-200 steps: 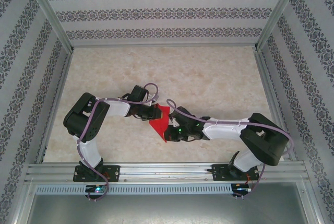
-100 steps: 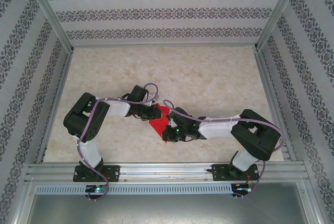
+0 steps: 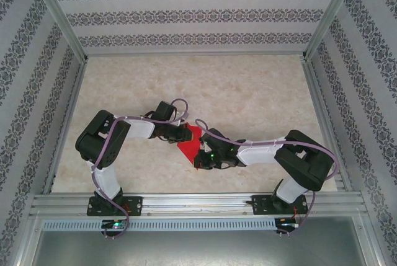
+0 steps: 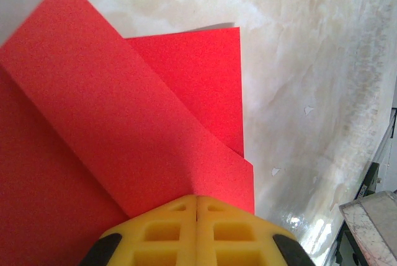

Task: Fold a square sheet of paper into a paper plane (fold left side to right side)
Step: Fourth fold the wing at the center of the table.

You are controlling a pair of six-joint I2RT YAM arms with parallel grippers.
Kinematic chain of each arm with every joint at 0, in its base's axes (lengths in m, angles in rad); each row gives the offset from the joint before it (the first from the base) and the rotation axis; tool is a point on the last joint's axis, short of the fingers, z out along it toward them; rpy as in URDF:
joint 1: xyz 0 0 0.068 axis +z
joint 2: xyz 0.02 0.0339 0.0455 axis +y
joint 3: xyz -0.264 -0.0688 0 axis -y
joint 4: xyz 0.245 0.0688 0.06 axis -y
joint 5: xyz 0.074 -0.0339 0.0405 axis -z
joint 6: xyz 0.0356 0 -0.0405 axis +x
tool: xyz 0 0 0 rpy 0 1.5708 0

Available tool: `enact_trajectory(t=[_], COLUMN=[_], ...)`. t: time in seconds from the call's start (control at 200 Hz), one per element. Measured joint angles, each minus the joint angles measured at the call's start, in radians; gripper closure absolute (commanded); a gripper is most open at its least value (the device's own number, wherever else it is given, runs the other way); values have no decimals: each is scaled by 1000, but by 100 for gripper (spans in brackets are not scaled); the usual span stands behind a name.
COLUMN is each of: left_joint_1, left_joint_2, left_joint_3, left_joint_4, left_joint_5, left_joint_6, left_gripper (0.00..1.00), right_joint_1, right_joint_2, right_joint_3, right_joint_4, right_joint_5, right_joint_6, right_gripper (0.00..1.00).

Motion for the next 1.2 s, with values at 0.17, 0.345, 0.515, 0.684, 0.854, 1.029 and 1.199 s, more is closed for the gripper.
enact_trajectory(t=[0.17,0.345,0.515,0.684,0.854,1.029,1.199], left_joint_1=[0,0,0,0,0,0,0], left_joint_2=[0,0,0,-2,-5,-6,-6], left_joint_3=[0,0,0,0,0,0,0], left_joint_4=[0,0,0,0,0,0,0], left_joint_5=[-1,-1,-3,-8,-19,-24,-27], left_joint_6=[0,0,0,0,0,0,0], left_gripper=[100,100,100,100,100,100,100], right_joint_1=[0,14,23,31,31,45,51], right_joint_2=[-26,-48,-79,-170,-223,-134,-35], right_joint_3=[-34,-68,-102,-122,-114,-64,-9], right_joint_4=[18,42,51,-38,-27,74,177], right_joint_5=[0,2,1,1,1,28,82], right_joint_6=[9,29,43,51,51,62,85], right_gripper=[100,100,100,100,100,100,100])
